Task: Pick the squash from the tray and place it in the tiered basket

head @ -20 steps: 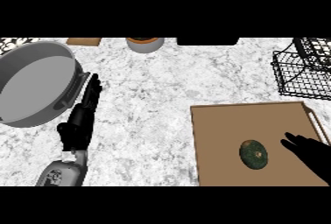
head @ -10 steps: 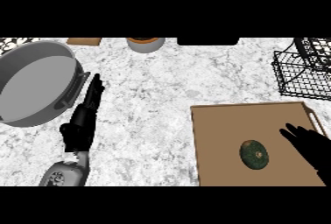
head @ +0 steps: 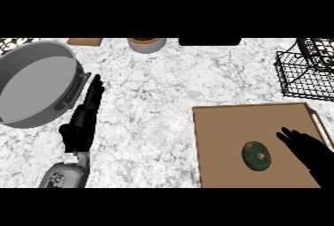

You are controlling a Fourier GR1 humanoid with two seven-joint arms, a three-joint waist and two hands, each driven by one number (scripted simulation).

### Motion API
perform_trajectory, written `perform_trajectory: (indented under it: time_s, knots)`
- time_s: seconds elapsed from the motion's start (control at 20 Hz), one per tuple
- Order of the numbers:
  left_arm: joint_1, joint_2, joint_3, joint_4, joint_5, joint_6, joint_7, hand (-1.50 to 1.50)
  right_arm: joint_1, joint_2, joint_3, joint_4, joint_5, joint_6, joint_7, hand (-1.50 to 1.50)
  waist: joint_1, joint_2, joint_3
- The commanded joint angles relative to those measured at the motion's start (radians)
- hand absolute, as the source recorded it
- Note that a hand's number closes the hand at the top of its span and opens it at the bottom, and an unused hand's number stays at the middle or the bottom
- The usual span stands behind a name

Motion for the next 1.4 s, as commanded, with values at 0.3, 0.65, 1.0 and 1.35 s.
perform_trajectory:
  time_s: [0.3, 0.65, 1.0, 1.35]
  knots:
    - [0.015, 0.031, 0.038, -0.127, 0.008, -0.053, 0.123, 0.0, -0.048, 0.102, 0.028, 0.066, 0.084, 0.027, -0.05, -1.5, 0.006, 0.0, 0.0]
    - [0.048, -0.041, 0.006, -0.053, -0.042, -0.022, -0.001, 0.0, -0.142, 0.16, 0.021, 0.117, 0.105, 0.114, -0.032, -1.5, 0.005, 0.001, 0.0]
    - [0.027, -0.073, -0.001, -0.004, -0.082, -0.007, -0.029, 0.0, -0.108, 0.184, 0.013, 0.148, 0.17, 0.099, -0.082, -1.5, 0.001, 0.0, 0.0]
    - [0.035, -0.031, 0.045, -0.099, -0.036, -0.077, 0.051, 0.0, -0.107, 0.23, 0.016, 0.235, 0.213, 0.034, -0.124, -1.5, 0.002, 0.0, 0.0]
